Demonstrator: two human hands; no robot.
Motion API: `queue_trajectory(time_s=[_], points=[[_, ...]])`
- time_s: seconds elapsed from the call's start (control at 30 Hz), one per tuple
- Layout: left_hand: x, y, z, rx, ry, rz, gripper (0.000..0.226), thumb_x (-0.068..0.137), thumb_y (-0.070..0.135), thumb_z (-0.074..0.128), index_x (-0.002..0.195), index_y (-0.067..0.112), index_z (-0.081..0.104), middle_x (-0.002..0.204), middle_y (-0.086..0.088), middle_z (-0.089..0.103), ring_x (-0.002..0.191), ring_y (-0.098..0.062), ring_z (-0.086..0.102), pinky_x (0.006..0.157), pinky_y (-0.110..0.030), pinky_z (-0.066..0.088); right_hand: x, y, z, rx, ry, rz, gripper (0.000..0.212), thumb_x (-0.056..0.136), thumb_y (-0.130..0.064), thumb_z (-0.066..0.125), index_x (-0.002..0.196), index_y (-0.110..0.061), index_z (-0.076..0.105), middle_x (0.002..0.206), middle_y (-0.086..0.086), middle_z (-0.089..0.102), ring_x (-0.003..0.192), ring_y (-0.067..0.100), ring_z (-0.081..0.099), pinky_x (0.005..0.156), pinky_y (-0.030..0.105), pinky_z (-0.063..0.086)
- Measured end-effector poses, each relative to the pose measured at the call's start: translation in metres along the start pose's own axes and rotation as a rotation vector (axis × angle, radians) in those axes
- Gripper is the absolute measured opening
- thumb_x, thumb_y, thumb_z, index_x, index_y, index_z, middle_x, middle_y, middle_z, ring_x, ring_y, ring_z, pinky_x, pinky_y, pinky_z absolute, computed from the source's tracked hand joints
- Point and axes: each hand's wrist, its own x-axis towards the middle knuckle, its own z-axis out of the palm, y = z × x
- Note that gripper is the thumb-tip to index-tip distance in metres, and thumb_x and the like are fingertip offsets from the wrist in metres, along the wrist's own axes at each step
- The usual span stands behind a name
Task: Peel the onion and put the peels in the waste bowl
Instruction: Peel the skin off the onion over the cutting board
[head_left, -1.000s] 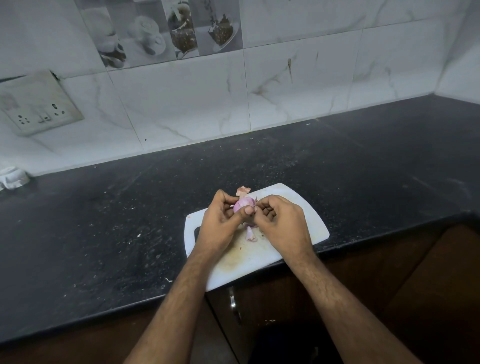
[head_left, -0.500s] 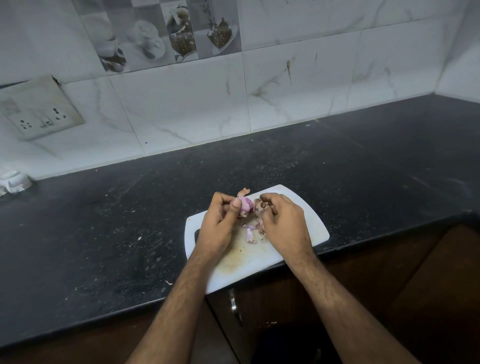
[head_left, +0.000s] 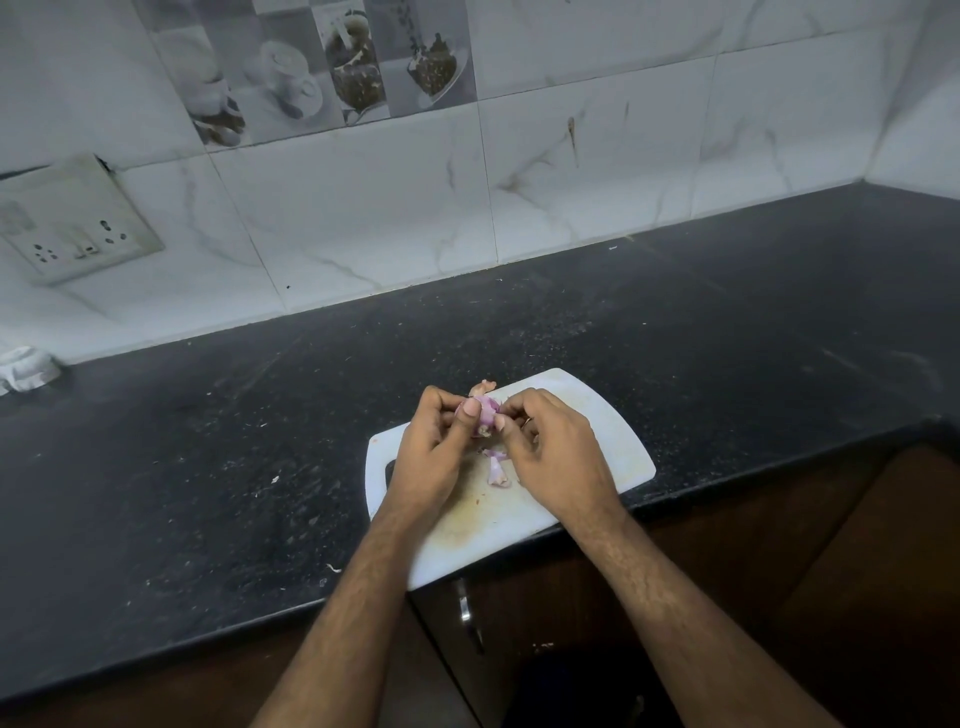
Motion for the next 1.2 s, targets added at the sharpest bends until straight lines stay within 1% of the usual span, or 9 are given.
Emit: queue_trajectory(time_s=[0.23,0.4,0.53,0.67,0.8,0.87,0.97,1.13,1.2], points=[[0.000,-0.001,0.000,0.008,-0.046,0.006,0.029,0.100,0.049,0.063,0.104,0.021,0.061,0.108,-0.010,0.080,0.111,-0.026,0.076,0.102,-0.054,0.059,-0.002,-0.002,0.000,-0.028,0.017,0.041,0.015,0.093,-0.038,0.070,0.090,-0.025,0.064,0.085,-0.014,0.062,0.070,0.006,0.059,0.064,0.031,0.055],[0.000,-0.001,0.000,0.059,-0.056,0.023,0.016,0.101,0.051,0.060,0.093,0.038,0.061,0.097,0.000,0.079,0.095,-0.017,0.075,0.093,-0.049,0.059,0.000,-0.002,0.001,-0.030,0.025,0.111,0.012,0.092,-0.028,0.068,0.087,-0.020,0.060,0.082,-0.011,0.058,0.067,0.009,0.054,0.064,0.035,0.054],[0.000,-0.003,-0.001,0.062,-0.066,0.016,0.019,0.102,0.052,0.058,0.093,0.035,0.060,0.095,0.004,0.077,0.095,-0.017,0.072,0.095,-0.051,0.057,0.001,-0.001,0.000,-0.018,0.048,0.139,0.012,0.094,-0.025,0.067,0.088,-0.017,0.060,0.082,-0.010,0.059,0.071,0.010,0.056,0.065,0.033,0.054],[0.002,-0.007,-0.002,0.065,-0.065,0.019,0.022,0.105,0.048,0.055,0.096,0.029,0.059,0.101,-0.003,0.076,0.099,-0.027,0.072,0.095,-0.050,0.056,0.002,-0.001,-0.001,-0.011,0.066,0.172,0.012,0.097,-0.025,0.067,0.091,-0.016,0.062,0.083,-0.009,0.059,0.073,0.009,0.058,0.066,0.030,0.055],[0.002,-0.007,-0.001,0.081,-0.070,0.011,0.020,0.112,0.036,0.050,0.101,0.020,0.058,0.095,0.009,0.072,0.091,-0.009,0.066,0.088,-0.035,0.053,0.003,0.000,-0.001,0.006,0.074,0.198,0.011,0.097,-0.022,0.065,0.089,-0.017,0.060,0.083,-0.007,0.061,0.071,0.009,0.064,0.061,0.026,0.055],[0.002,-0.006,-0.001,0.085,-0.071,0.002,0.022,0.112,0.035,0.050,0.103,0.017,0.058,0.094,0.013,0.071,0.090,-0.007,0.065,0.087,-0.032,0.052,0.005,0.001,-0.001,-0.001,0.084,0.225,0.011,0.097,-0.021,0.066,0.089,-0.016,0.060,0.084,-0.007,0.061,0.068,0.006,0.061,0.056,0.017,0.049],[0.002,-0.004,0.000,0.070,-0.059,-0.009,0.025,0.113,0.035,0.048,0.103,0.014,0.058,0.095,0.011,0.070,0.092,-0.008,0.063,0.088,-0.031,0.051,0.007,0.003,0.000,-0.018,0.120,0.270,0.011,0.097,-0.018,0.066,0.088,-0.016,0.061,0.082,-0.006,0.062,0.068,0.007,0.056,0.053,0.015,0.043],[0.001,-0.002,0.000,0.047,-0.039,0.002,0.027,0.113,0.036,0.047,0.102,0.014,0.058,0.094,0.008,0.068,0.091,-0.009,0.061,0.087,-0.028,0.050,0.008,0.005,0.000,-0.024,0.070,0.258,0.003,0.098,-0.015,0.066,0.098,-0.017,0.068,0.089,-0.008,0.069,0.077,0.004,0.063,0.064,0.014,0.049],[0.001,-0.001,0.000,0.048,-0.029,0.019,0.028,0.112,0.036,0.048,0.102,0.012,0.057,0.093,0.009,0.068,0.090,-0.008,0.062,0.085,-0.026,0.051,0.006,0.003,0.000,-0.033,0.025,0.187,0.021,0.097,-0.008,0.063,0.115,-0.018,0.070,0.105,-0.009,0.070,0.090,0.004,0.064,0.078,0.016,0.052]])
